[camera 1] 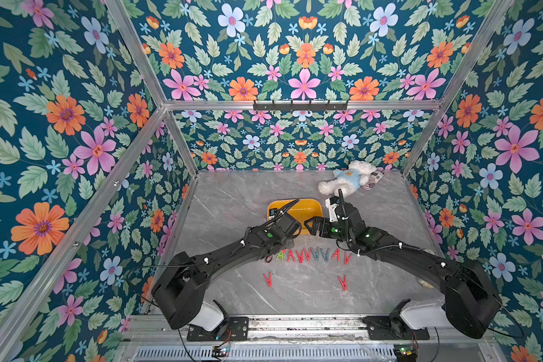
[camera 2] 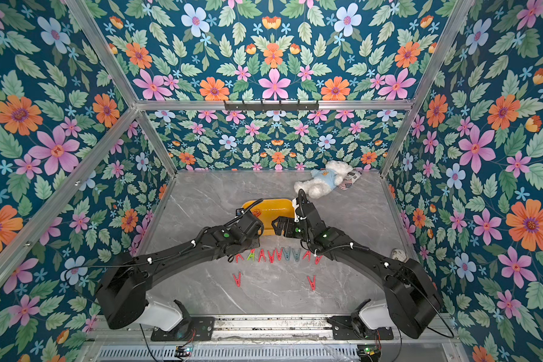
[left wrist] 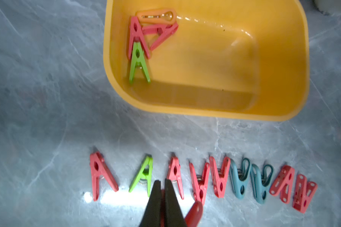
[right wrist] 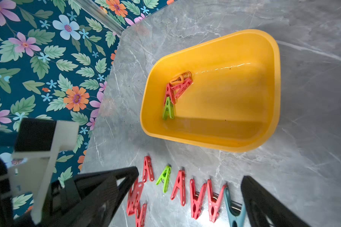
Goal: Take the clothespins out of the storage box
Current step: Place the clothespin at the center of the board.
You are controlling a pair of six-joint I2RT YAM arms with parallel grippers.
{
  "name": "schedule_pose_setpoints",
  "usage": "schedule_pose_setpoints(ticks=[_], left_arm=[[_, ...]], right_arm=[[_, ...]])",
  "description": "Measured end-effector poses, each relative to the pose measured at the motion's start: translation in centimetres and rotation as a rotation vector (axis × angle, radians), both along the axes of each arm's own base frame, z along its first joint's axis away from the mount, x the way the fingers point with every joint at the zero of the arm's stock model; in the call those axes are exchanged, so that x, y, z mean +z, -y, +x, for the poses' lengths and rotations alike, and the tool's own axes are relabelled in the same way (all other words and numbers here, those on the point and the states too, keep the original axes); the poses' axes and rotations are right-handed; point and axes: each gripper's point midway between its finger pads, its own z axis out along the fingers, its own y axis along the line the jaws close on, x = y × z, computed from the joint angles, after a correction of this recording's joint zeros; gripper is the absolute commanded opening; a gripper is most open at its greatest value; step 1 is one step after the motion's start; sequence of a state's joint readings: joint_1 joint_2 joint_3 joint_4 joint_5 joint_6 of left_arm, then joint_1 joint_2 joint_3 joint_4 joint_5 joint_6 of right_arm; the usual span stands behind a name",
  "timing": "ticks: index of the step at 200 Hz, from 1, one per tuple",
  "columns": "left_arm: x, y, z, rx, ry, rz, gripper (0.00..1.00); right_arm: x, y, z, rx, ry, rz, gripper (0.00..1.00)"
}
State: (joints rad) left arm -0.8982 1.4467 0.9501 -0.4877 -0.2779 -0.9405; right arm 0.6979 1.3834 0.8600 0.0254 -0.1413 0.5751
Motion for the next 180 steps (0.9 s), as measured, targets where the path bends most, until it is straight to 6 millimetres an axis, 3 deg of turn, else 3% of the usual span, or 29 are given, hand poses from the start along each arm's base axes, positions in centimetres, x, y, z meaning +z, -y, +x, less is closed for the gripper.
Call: schedule_pose_setpoints(ticks=[40,77,115,180], left_arm=[[-1.9,-1.1,-4.3,0.039,-0.024,0.001,0.00],[-4.0,-1.7,-6.9,0.068,-0.060,0.015,0.00],[-5.9,-2.3,-8.4,0.105,-0.090,0.031,0.00],[-7.8,-2.2,-8.7,0.127,-0.111,0.033,0.01]], right_arm=[[-0.6,-0.1,-0.6,0.017,-0.014,-0.001,0.99],[-0.6,-0.1,-1.1,0.025,-0.014,0.000,0.99],[-0.8,-0.1,-1.4,0.030,-0.018,-0.004,0.99],[-1.0,-0.4,-1.8,0.040,-0.023,-0.005,0.99]])
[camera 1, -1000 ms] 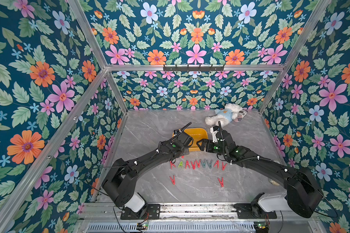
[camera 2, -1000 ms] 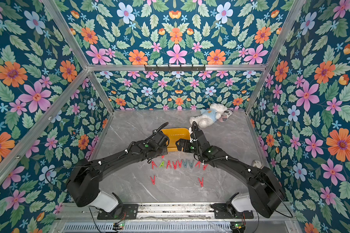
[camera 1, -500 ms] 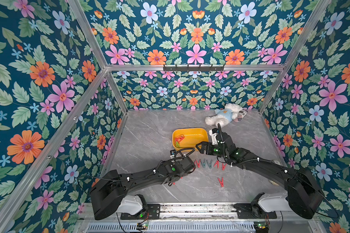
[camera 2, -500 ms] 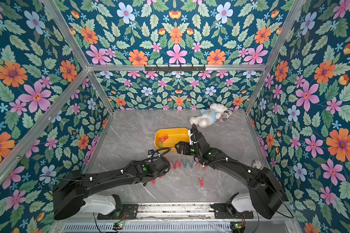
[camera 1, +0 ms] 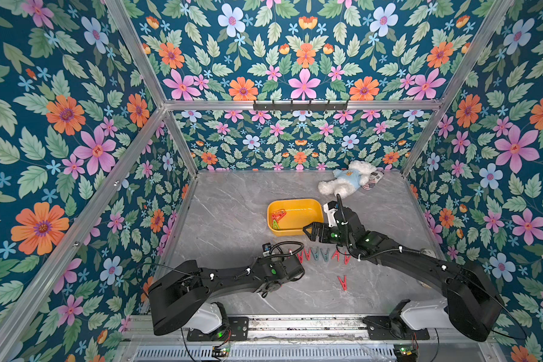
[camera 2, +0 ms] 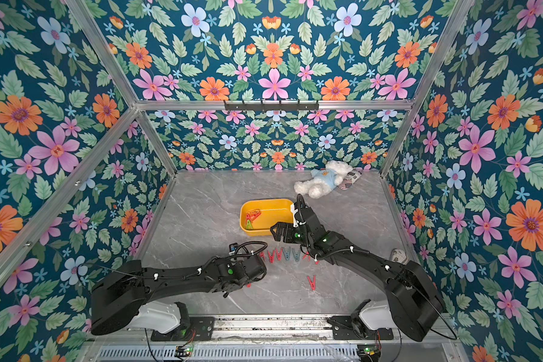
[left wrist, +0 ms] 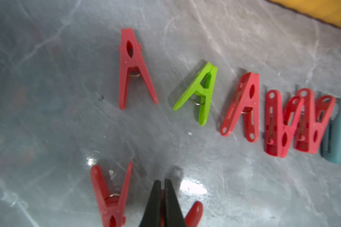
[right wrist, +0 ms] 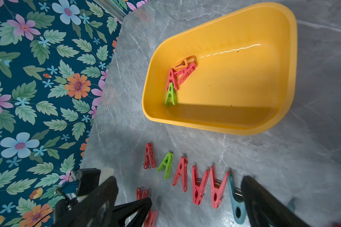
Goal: Take the clothespins out of the storage box
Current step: Place the clothespin at the center of the board.
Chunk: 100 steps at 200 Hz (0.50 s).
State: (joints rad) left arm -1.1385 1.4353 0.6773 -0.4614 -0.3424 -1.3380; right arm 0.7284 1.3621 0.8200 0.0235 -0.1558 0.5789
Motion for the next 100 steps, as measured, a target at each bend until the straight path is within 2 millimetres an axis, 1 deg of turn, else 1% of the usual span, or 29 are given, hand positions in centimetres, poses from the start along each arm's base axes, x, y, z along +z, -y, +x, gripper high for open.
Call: schedule_pose_setpoints(ticks=[22,39,50,74,90,100], left_arm=[[-0.4,0.0,0.0,0.004,-0.004,-0.001,0.03],[-0.7,-0.1,-0.2,0.011,-0.012,0.000,0.10],[-0.7,-0.1,-0.2,0.011,-0.011,-0.003,0.13],[0.0,0.3,0.0,0.011,-0.001,-0.017,0.17],[0.8,0.6,0.2,0.011,0.009,-0.031,0.24],[1.4,0.7,0.3,0.013,0.019,-0.039,0.26]], right_arm=[[-0.1,0.0,0.0,0.000,-0.001,-0.002,0.99],[-0.1,-0.1,0.1,0.000,-0.004,-0.004,0.99],[-0.2,-0.1,0.2,0.000,-0.005,-0.005,0.99],[-0.2,-0.4,0.5,0.001,-0.006,-0.007,0.99],[0.0,-0.7,0.8,0.000,-0.005,-0.006,0.99],[0.1,-0.9,1.0,0.001,-0.004,-0.007,0.99]])
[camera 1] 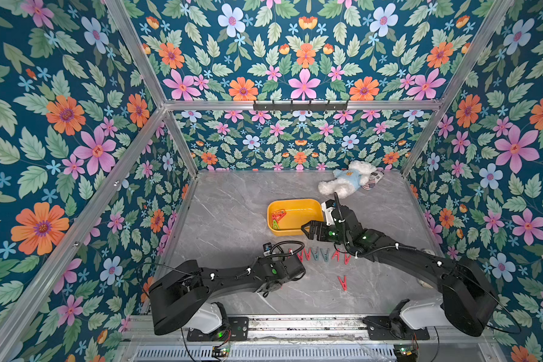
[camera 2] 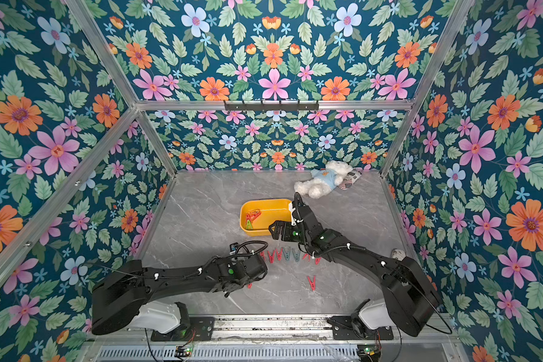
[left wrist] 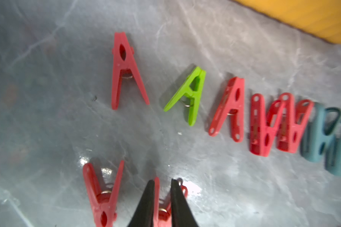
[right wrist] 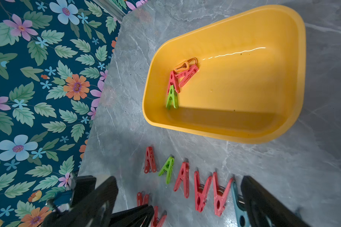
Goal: Take the clothespins out of the storage box
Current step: Place the clothespin at the center of the board, then pick up the clothespin from the storage box.
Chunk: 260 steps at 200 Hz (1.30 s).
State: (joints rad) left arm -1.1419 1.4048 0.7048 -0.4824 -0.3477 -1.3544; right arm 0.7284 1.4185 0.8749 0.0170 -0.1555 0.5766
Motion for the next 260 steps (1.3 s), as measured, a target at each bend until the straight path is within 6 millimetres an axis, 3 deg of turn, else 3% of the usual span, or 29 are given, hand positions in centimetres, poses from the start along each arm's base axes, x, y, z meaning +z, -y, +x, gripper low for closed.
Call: schedule_pose_setpoints(ticks=[41,73,93,104,131,155,176,197,260], left_arm=[[3.7,-0.5,1.2,0.029,0.064,-0.042,0.32],[7.2,-2.4,2.8,0.075,0.131,-0.068,0.51],[9.1,-4.0,3.9,0.103,0.164,-0.078,0.53],[10.0,-5.0,4.5,0.115,0.180,-0.076,0.63],[12.2,-7.4,5.9,0.153,0.221,-0.078,0.99],[14.0,-8.8,7.2,0.163,0.256,-0.066,1.00],[14.5,-9.7,8.1,0.162,0.257,-0.043,1.00],[13.9,-10.2,8.7,0.146,0.231,-0.012,1.00],[12.4,-10.3,9.5,0.097,0.168,0.003,1.00]], right_arm=[[0.4,-1.4,1.6,0.000,-0.001,-0.003,0.99],[0.3,-3.0,3.7,-0.010,-0.003,-0.014,0.99],[-0.4,-4.3,5.5,-0.022,-0.013,-0.029,0.99],[-1.6,-5.0,6.2,-0.023,-0.036,-0.049,0.96],[-3.0,-6.5,7.8,-0.022,-0.063,-0.071,0.83],[-4.0,-7.9,9.2,-0.018,-0.071,-0.076,0.72],[-4.9,-8.9,10.1,-0.014,-0.082,-0.081,0.68],[-5.7,-9.6,10.9,-0.014,-0.086,-0.087,0.62],[-8.1,-10.6,13.8,-0.039,-0.097,-0.106,0.57]])
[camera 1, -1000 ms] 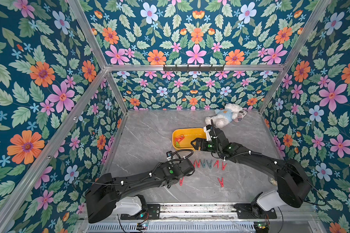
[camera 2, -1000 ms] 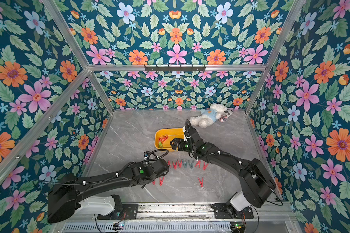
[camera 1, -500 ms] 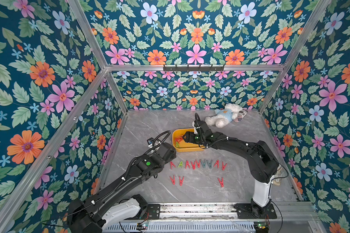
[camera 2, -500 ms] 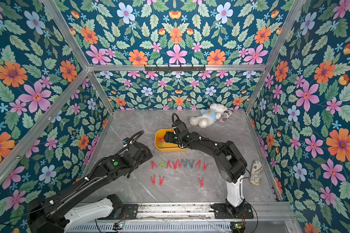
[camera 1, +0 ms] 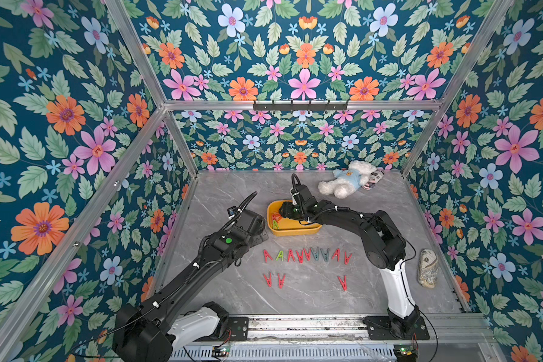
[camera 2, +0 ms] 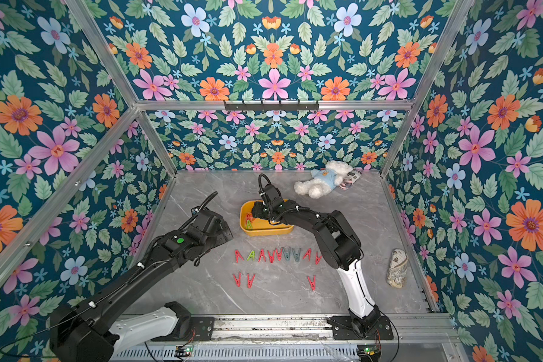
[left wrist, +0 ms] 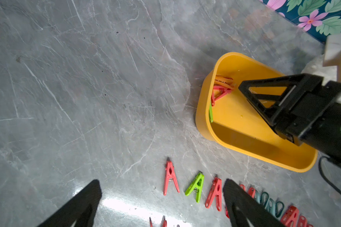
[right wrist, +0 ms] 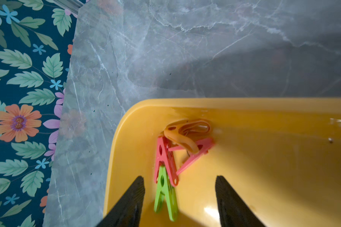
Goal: Take the clothespins out of the storage box
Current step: Pick up the clothespin from the storage box.
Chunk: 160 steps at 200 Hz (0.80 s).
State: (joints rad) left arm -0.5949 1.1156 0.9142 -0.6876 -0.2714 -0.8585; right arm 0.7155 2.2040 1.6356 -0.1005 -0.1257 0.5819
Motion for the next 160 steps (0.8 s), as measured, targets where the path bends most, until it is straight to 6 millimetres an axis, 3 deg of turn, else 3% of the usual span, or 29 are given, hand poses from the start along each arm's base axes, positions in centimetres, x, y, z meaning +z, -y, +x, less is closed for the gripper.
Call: schedule_pose_setpoints(ticks=[35,66,92,160], left_arm=[[-0.3,-0.3,0.3,-0.004,-0.008,-0.002,1.00],[-0.6,-0.5,0.3,-0.001,-0.017,-0.008,1.00],[-0.7,-0.7,0.2,0.001,-0.021,-0.009,1.00],[-1.2,-0.9,-0.3,-0.001,-0.029,-0.022,1.00]], right_arm=[[-0.7,-0.2,2.1,-0.007,0.018,-0.009,0.52],[-1.0,-1.1,2.7,0.012,0.026,-0.002,0.47],[-1.6,-1.5,2.4,0.038,0.013,0.000,0.39],[-2.0,-2.6,0.9,0.089,-0.003,-0.007,0.32]])
